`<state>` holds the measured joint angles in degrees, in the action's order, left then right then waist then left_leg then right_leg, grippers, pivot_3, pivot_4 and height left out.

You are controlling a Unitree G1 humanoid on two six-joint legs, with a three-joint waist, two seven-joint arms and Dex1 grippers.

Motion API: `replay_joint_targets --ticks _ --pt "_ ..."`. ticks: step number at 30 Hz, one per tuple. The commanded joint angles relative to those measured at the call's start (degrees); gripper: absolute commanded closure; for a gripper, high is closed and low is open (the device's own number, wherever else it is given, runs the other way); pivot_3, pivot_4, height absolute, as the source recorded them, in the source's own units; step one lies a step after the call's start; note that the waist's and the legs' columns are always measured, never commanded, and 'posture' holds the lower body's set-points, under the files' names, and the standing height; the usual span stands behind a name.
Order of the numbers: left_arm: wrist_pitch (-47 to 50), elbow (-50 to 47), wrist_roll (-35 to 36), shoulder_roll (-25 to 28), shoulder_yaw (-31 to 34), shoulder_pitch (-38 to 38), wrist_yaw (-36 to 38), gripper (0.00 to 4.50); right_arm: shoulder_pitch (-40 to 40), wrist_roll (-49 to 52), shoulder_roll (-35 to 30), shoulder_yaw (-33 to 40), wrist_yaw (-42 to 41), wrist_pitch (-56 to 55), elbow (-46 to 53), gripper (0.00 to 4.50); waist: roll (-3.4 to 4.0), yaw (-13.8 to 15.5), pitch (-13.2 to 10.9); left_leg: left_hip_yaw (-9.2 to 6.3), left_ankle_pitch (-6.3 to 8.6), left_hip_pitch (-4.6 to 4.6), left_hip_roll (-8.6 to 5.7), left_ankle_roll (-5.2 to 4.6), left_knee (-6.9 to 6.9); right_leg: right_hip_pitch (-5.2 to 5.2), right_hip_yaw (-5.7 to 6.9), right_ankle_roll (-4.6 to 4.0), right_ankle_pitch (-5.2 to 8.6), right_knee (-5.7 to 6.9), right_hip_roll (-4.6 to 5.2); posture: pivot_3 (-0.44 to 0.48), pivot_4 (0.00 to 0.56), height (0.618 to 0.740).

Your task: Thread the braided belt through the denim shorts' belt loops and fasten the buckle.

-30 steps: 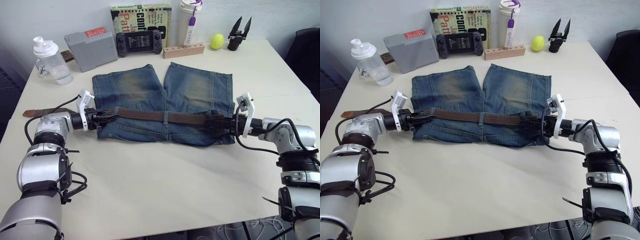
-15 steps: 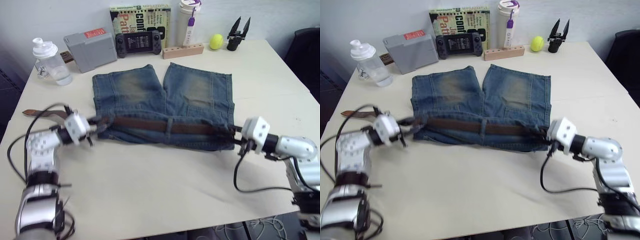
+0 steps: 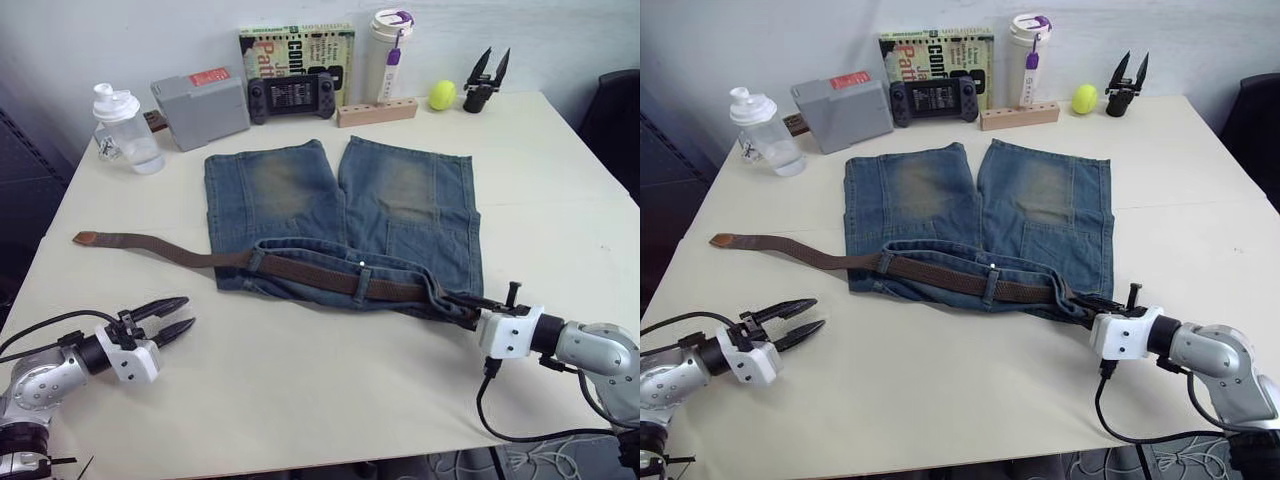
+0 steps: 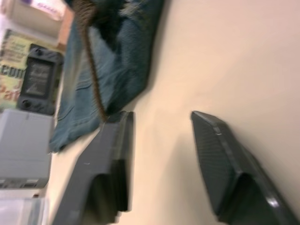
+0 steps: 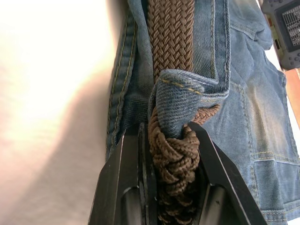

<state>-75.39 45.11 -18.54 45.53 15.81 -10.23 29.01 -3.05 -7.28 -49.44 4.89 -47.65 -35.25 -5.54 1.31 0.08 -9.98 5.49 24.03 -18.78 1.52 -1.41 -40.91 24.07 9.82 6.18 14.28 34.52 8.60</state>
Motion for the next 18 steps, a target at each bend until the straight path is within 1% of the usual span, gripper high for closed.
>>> replay_joint_targets --ticks 1,2,4,6,8,9,10,11,13,14,18 --pt "12.33 -5.88 15.45 -0.42 -5.97 -0.51 7.60 0.39 -0.30 -1.94 -1.15 -0.80 1.63 -1.51 -1.68 4.05 0.02 0.39 0.01 -0.01 0.00 0.01 0.00 -0.01 -0.06 -0.06 0.02 0.00 0.00 0.02 0.01 0.000 0.150 0.722" --pt "17.76 -9.34 21.04 -0.28 -7.76 -0.16 12.06 0.11 -0.36 -2.20 -1.06 -1.07 2.01 -1.72 -1.90 4.05 0.02 0.52 0.01 -0.03 0.01 0.03 0.00 -0.01 -0.08 -0.12 0.03 0.00 0.00 0.02 0.02 0.000 0.150 0.722" --pt "33.97 -19.20 33.88 0.36 -9.13 -0.15 19.86 0.05 -0.59 -2.75 -0.89 -1.50 2.86 -2.01 -2.36 4.05 0.01 0.72 0.00 -0.05 0.01 0.08 0.01 -0.02 -0.16 -0.19 0.02 0.00 0.00 0.03 0.01 0.000 0.150 0.722" --pt "56.59 -29.24 46.98 2.42 -9.93 -2.07 26.17 0.05 -0.95 -3.24 -0.81 -2.07 3.59 -2.03 -2.61 4.05 -0.07 0.67 -0.02 -0.12 0.02 0.07 0.05 -0.02 -0.18 -0.19 0.01 0.00 0.00 0.03 -0.03 0.000 0.150 0.722" --pt "71.72 -34.41 54.94 3.86 -9.82 -4.41 29.79 0.05 -1.32 -3.45 -0.76 -2.71 4.04 -1.85 -2.49 4.05 -0.10 0.39 -0.04 -0.13 0.02 0.06 0.09 -0.01 -0.19 -0.19 0.01 0.00 0.00 0.02 -0.09 0.000 0.150 0.722" --pt "80.56 -35.35 58.92 4.55 -10.02 -6.92 30.99 0.05 -1.63 -3.39 -0.60 -3.11 4.21 -1.67 -2.35 4.05 -0.10 0.15 -0.04 -0.13 0.03 0.07 0.10 0.01 -0.19 -0.19 0.00 0.00 0.00 0.02 -0.12 0.000 0.150 0.722" --pt "86.63 -35.97 61.48 5.00 -10.00 -8.64 31.69 0.05 -1.84 -3.32 -0.53 -3.43 4.38 -1.55 -2.27 4.05 -0.09 -0.01 -0.04 -0.11 0.03 0.06 0.09 0.02 -0.18 -0.20 0.00 0.00 0.01 0.01 -0.15 0.000 0.150 0.722" --pt "91.67 -36.23 63.42 5.28 -10.11 -10.62 32.92 0.05 -2.11 -3.28 -0.42 -3.80 4.45 -1.24 -2.13 4.05 -0.10 -0.14 -0.04 -0.11 0.03 0.08 0.07 0.02 -0.16 -0.21 0.00 0.00 0.01 0.00 -0.16 0.000 0.150 0.722" --pt "97.72 -31.53 62.83 3.53 -11.75 -17.53 34.90 0.05 -2.83 -3.32 -0.09 -4.73 4.54 -0.77 -1.85 4.05 -0.10 -0.31 -0.04 -0.09 0.04 0.10 0.07 0.04 -0.13 -0.23 -0.02 0.01 0.01 -0.06 -0.21 0.000 0.150 0.722" --pt "99.30 -29.89 62.30 2.85 -12.18 -19.68 35.95 0.05 -3.04 -3.32 -0.04 -5.04 4.60 -0.59 -1.72 4.05 -0.10 -0.31 -0.04 -0.07 0.05 0.15 -0.06 0.06 -0.11 -0.27 -0.03 0.01 0.02 -0.08 -0.27 0.000 0.150 0.722" --pt "100.78 -20.04 56.07 -0.51 -16.21 -27.07 41.13 0.05 -3.23 -3.12 0.18 -5.73 5.06 0.17 -0.65 4.05 -0.11 -0.44 -0.04 0.09 0.08 0.18 0.00 0.18 -0.09 -0.39 -0.03 0.00 0.02 -0.30 -0.52 0.000 0.150 0.722"
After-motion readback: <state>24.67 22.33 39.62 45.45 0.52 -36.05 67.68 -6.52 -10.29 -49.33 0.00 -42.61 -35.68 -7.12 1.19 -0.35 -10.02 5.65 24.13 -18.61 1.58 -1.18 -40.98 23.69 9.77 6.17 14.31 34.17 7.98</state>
